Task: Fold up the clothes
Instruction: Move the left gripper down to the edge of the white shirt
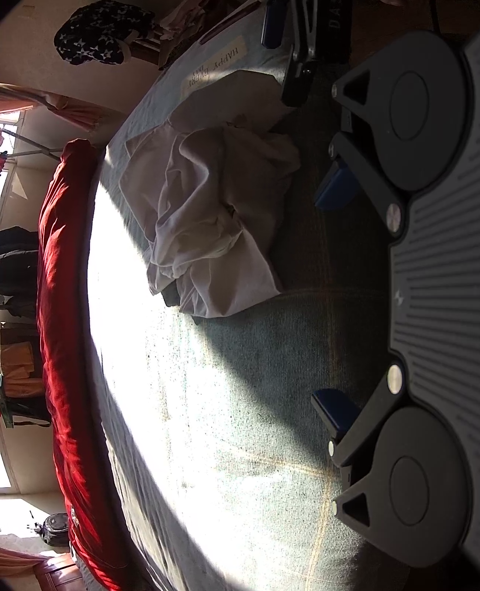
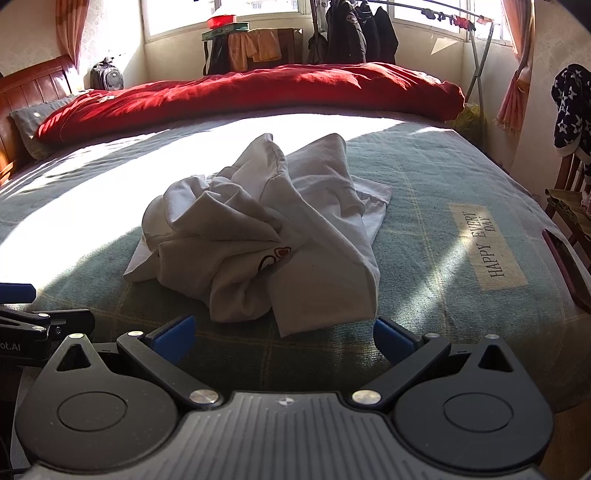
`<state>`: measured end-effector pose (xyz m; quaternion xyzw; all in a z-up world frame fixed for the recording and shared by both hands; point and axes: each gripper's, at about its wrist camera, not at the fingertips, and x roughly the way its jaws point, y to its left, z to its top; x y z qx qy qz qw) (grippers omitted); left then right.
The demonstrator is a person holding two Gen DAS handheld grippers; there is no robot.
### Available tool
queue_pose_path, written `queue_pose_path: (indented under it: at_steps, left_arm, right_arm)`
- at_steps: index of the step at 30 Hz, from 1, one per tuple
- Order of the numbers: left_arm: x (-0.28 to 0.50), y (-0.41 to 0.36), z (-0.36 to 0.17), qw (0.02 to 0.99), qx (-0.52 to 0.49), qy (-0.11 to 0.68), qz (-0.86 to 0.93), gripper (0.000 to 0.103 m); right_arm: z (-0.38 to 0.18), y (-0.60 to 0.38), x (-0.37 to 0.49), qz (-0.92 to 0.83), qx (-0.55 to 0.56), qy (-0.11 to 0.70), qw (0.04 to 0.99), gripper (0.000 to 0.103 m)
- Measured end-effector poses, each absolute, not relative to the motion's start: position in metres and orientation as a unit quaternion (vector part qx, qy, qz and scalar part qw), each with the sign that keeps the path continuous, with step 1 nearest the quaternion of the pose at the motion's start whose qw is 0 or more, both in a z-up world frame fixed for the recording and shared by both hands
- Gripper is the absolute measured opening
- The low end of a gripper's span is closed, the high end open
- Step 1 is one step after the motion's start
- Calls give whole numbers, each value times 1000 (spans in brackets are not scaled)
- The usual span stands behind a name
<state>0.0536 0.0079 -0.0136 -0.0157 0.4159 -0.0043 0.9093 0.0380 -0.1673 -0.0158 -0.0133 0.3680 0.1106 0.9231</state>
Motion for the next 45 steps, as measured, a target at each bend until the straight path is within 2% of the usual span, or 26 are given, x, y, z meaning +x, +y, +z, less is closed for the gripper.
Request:
queue_pose_path:
  at_steps: [16, 29, 36, 45]
  left_arm:
    - [137, -8, -20, 905, -16, 422, -57, 103]
    - [149, 4, -11, 908, -22, 417, -39, 103]
    - [156, 21, -24, 900, -40, 433, -24, 103]
    - [187, 33, -24, 909, 19, 417, 17, 103]
  right_arm:
    - [-23, -179, 121, 81, -26, 374, 923, 103]
    - [-15, -177, 137, 101, -38, 368, 923, 103]
    - [-18, -181, 145, 105, -22, 376, 920, 103]
    - [-19, -203, 147, 41, -45, 372, 926, 103]
